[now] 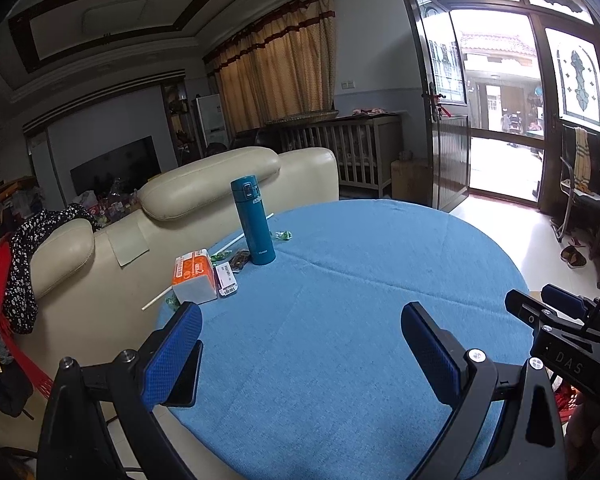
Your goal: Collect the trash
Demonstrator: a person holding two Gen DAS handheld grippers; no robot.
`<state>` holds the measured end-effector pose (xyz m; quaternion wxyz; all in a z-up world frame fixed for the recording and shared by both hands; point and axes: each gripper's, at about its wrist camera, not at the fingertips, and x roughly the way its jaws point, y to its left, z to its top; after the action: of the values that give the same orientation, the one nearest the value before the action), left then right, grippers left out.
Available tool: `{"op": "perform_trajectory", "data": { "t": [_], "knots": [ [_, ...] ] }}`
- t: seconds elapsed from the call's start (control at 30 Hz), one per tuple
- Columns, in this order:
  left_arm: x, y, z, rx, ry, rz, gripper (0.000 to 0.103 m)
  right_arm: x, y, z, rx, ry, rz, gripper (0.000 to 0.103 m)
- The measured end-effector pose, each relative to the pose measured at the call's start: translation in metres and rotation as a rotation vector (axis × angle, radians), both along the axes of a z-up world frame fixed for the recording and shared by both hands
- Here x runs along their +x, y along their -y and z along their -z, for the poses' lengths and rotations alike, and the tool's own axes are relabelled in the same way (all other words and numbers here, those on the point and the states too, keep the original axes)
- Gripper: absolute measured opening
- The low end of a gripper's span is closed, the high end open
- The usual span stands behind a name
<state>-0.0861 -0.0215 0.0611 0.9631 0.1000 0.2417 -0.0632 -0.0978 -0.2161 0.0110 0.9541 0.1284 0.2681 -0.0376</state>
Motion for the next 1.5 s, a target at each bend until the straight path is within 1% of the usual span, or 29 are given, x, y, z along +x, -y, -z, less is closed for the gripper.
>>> {"op": "perform_trajectory", "data": {
  "t": [0.43,1.5],
  "knots": [
    [-0.004,0.004,-0.003,0.0,-0.002,0.008,0.1,-0.009,-0.001,-0.011,-0.048,0.054,0.015,0.068],
    [-0.003,0.005,-0.004,-0.005,0.001,0.014,0.1,-0.015,-0.008,-0.014,-0.088,0.08,0.007,0.068]
  ]
}}
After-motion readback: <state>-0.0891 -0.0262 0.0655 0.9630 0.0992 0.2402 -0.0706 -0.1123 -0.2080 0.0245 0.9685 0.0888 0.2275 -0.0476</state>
